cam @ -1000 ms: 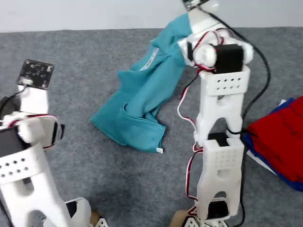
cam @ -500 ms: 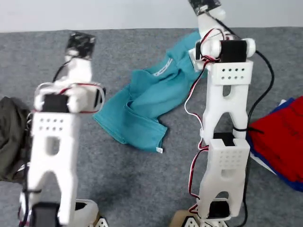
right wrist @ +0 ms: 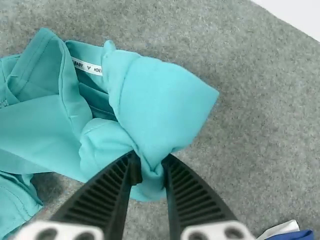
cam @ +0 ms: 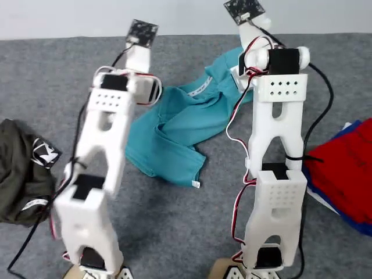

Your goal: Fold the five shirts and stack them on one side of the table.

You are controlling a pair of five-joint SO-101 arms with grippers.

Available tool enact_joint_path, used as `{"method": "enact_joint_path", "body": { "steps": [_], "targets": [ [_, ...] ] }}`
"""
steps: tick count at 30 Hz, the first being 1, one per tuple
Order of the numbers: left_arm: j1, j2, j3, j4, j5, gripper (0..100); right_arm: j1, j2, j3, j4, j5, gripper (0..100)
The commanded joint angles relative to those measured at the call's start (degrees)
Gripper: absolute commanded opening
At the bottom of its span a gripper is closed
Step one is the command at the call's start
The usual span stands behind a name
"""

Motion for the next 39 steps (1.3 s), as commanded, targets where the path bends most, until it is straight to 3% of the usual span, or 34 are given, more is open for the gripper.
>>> {"method": "enact_joint_path", "body": {
  "steps": [1, 8, 15, 23, 29, 39],
  "targets": [
    [1.8, 10.4, -17.6, 5.5, 0.4, 22, -0.8, -4.1, -0.4, 1.9, 0.7, 0.9],
    [2.9, 32.5, -45.1, 11.3, 0.4, 23, -1.8, -4.1, -0.4, 1.9, 0.7, 0.9],
    [3.0, 44.6, -61.9, 17.1, -0.4, 19, -2.4, -4.1, -0.4, 1.9, 0.7, 0.9],
    [4.3, 45.5, -62.5, 20.3, -8.5, 0, -2.3, -4.1, -0.4, 1.9, 0.7, 0.9],
    [3.9, 44.9, -71.5, 26.2, -8.4, 0, -2.3, -4.2, -0.6, 1.9, 0.7, 0.9],
    [4.0, 26.6, -70.5, 31.9, -8.3, 0, -2.0, -4.6, -0.7, 1.9, 0.5, 0.9]
  ]
}}
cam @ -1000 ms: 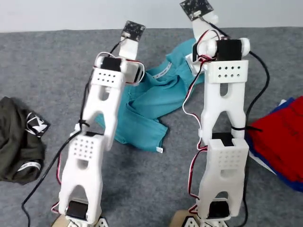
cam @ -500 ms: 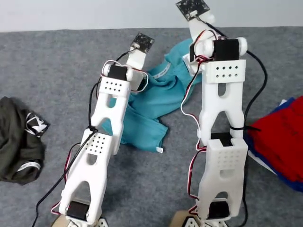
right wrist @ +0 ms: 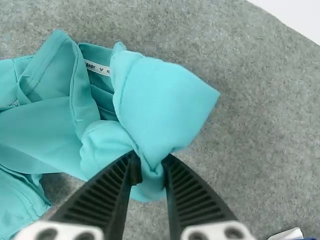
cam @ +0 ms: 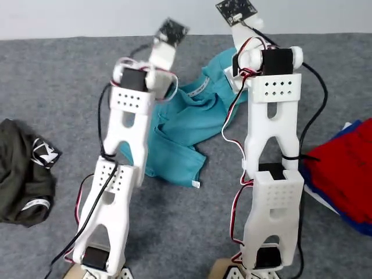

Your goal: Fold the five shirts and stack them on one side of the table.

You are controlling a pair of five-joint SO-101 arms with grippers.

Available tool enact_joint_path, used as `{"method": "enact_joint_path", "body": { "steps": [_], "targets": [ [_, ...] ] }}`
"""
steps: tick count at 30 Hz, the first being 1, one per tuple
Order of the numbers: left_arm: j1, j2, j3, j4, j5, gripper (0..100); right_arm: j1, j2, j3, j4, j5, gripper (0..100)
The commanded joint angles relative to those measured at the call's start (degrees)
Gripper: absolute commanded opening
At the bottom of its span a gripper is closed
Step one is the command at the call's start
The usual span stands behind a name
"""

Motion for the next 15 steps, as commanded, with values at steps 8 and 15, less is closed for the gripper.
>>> {"method": "enact_joint_path", "body": {
  "steps": [8, 15],
  "targets": [
    [-0.1, 4.3, -1.7, -3.0, 0.2, 7, -0.2, -4.6, -0.5, 1.9, 0.4, 0.9],
    [0.0, 12.3, -1.5, -6.9, 5.1, 22, 0.0, -4.3, -0.4, 2.0, 0.4, 0.9]
  ]
}}
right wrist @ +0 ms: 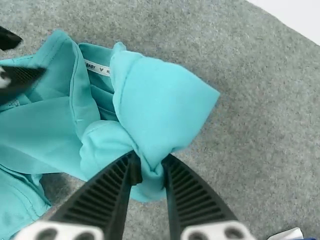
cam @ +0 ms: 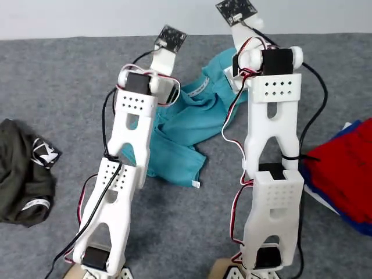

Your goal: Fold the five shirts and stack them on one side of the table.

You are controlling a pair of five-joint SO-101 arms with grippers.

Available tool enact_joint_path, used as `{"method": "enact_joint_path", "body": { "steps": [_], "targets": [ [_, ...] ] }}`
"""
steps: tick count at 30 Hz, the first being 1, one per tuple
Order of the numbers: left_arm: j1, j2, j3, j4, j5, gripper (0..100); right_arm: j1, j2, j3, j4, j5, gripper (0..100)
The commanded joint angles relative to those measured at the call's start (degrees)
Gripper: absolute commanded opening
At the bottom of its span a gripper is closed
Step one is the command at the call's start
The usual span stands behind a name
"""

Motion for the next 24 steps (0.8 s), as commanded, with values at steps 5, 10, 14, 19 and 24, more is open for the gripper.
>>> {"method": "enact_joint_path", "body": {
  "steps": [5, 10, 14, 19, 24],
  "targets": [
    [0.4, 6.6, -1.8, -7.3, -3.2, 21, -0.1, -4.1, -0.4, 2.0, 0.4, 0.9],
    [0.8, 8.6, 0.6, -14.3, -10.3, 10, -0.1, -4.1, -0.4, 2.0, 0.4, 0.9],
    [1.0, 10.5, 1.1, -19.3, -14.9, 0, -0.1, -4.1, -0.4, 2.0, 0.5, 0.9],
    [0.6, 9.7, -1.2, -15.3, -15.9, 0, 0.0, -4.1, -0.4, 2.0, 0.6, 0.9],
    [0.8, 2.4, -2.9, -9.8, -15.6, 0, 0.7, -4.2, -0.5, 1.9, 0.6, 0.9]
  ]
}}
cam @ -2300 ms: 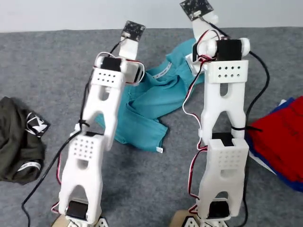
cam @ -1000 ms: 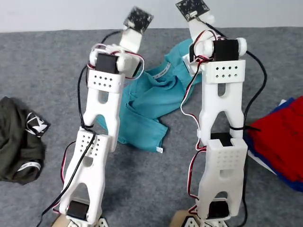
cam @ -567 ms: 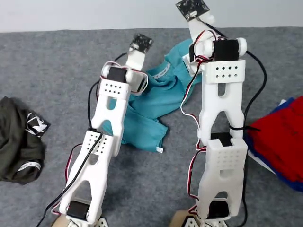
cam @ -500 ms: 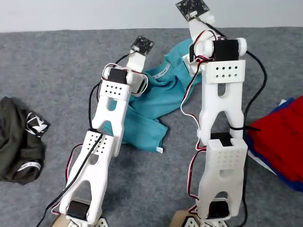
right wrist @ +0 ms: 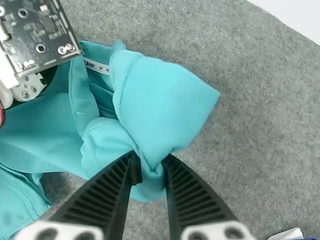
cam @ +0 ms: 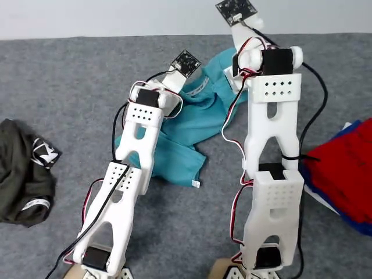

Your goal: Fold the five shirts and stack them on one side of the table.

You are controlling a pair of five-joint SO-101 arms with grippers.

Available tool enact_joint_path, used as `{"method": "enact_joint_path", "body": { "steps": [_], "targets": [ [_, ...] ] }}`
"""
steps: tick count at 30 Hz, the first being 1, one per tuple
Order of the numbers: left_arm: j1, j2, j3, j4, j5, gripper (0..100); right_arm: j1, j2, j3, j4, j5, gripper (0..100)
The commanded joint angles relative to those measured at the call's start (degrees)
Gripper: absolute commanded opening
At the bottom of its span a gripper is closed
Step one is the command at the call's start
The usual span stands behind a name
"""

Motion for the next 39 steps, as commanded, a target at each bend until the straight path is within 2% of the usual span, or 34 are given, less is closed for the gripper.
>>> {"method": "enact_joint_path", "body": {
  "steps": [1, 10, 16, 20, 26, 29, 35, 39],
  "targets": [
    [0.1, -10.5, -2.8, 3.7, -0.1, 0, 1.0, -4.3, -0.6, 1.9, 0.5, 0.9],
    [0.4, -35.2, -2.6, 5.5, 4.0, 0, 8.0, -4.7, -0.7, 1.9, 0.4, 0.9],
    [-0.4, -43.7, -2.5, 10.5, 4.7, 0, 9.2, -5.9, -2.3, 2.0, 0.4, 0.9],
    [0.1, -41.1, -2.5, 15.9, 4.7, 0, 8.7, -5.8, -1.9, 2.0, 0.4, 0.9],
    [0.1, -30.8, -2.7, 16.0, 5.4, 0, 7.8, -5.7, -1.8, 2.1, 0.4, 0.9],
    [0.1, -25.0, -2.6, 13.1, 9.5, 1, 6.4, -6.3, -1.8, 2.2, 0.4, 0.9],
    [-0.4, -17.0, -2.6, 9.2, 15.7, 15, 0.7, -10.4, -0.2, 2.2, 0.6, 0.9],
    [0.3, -13.1, -2.5, 5.2, 17.2, 18, -1.7, -13.9, 7.3, 2.1, 0.7, 0.9]
  ]
}}
